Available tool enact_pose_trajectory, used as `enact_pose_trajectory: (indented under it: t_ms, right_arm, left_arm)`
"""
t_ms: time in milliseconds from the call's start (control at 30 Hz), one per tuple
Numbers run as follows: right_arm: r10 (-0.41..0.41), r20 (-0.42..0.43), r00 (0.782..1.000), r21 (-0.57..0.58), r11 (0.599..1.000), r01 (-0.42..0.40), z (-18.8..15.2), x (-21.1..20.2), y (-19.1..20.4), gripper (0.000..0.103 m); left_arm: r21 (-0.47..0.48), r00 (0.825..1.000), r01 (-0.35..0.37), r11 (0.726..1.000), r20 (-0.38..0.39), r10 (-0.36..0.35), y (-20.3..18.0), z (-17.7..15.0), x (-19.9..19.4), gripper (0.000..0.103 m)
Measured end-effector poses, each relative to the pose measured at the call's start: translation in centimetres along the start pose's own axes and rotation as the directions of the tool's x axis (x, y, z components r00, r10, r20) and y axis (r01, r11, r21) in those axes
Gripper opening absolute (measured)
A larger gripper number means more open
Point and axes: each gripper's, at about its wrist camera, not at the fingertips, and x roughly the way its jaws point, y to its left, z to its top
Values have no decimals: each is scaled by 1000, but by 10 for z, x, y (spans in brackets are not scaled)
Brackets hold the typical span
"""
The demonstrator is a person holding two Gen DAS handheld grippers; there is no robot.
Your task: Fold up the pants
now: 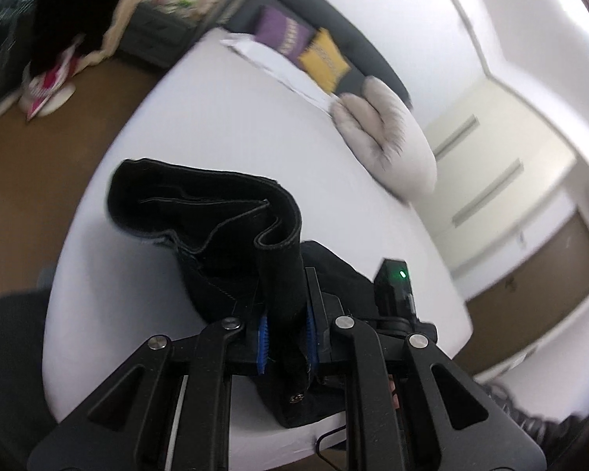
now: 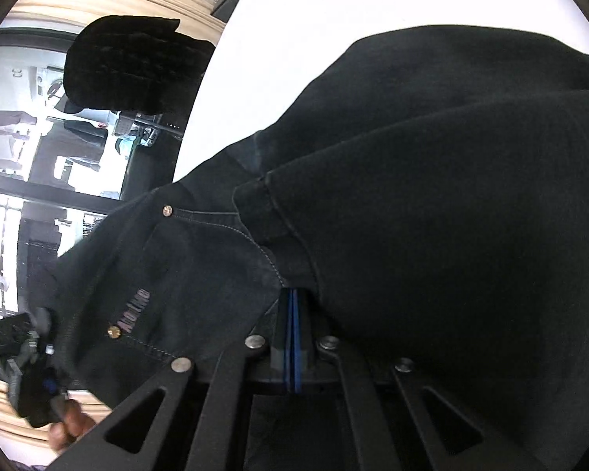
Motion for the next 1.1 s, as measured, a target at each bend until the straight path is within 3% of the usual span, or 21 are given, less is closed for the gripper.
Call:
enact_pose_trajectory:
  t_ms: [100,133,200,267,300,500,733,867,900,1000,1100]
  right_arm:
    - [23,-27,999,-16,1000,-23,6,-10,4,0]
    - [38,-32,999,-24,999,-39,8,-20,9,6]
    - [117,20,993,-24,993,-116,11,-46,14,31]
    - [226,81,971,-24,974,-225,17,-76,19,76]
    - [256,89,963,-30,967,-254,19,-85,21,84]
    - [292,-21,956,-158,944,-291,34,-101,56,84]
    - [270,-137,953,-206,933,-294,30,-90,77,84]
    - [224,-147,963,-237,938,-254,20,-101,83,88]
    - [221,-143,965,-232,940,-250,17,-106,81,88]
    - [201,-123,972,-222,949,-224,11,-120,70,89]
    - [178,-96,979,-185,964,-193,8,-133,53,91]
  left_arm:
    - [96,999,2,995,-32,1,-35,6,24,13]
    - [130,999,2,991,-39,3,-45,5,30,13]
    - [193,998,0,981,-56,11,-64,1,45,13]
    - [252,996,2,968,-82,19,-81,-6,61,13]
    - [276,996,1,961,-91,25,-88,-9,67,13]
    - [490,986,0,872,-148,83,-137,-46,111,13]
    - [628,971,31,777,-203,125,-164,-89,138,13]
    - [709,965,49,703,-215,150,-187,-113,154,13]
    - [732,965,53,680,-212,154,-187,-121,152,13]
    - [815,967,60,576,-190,168,-205,-142,158,13]
    - [887,969,87,454,-180,167,-228,-168,168,13]
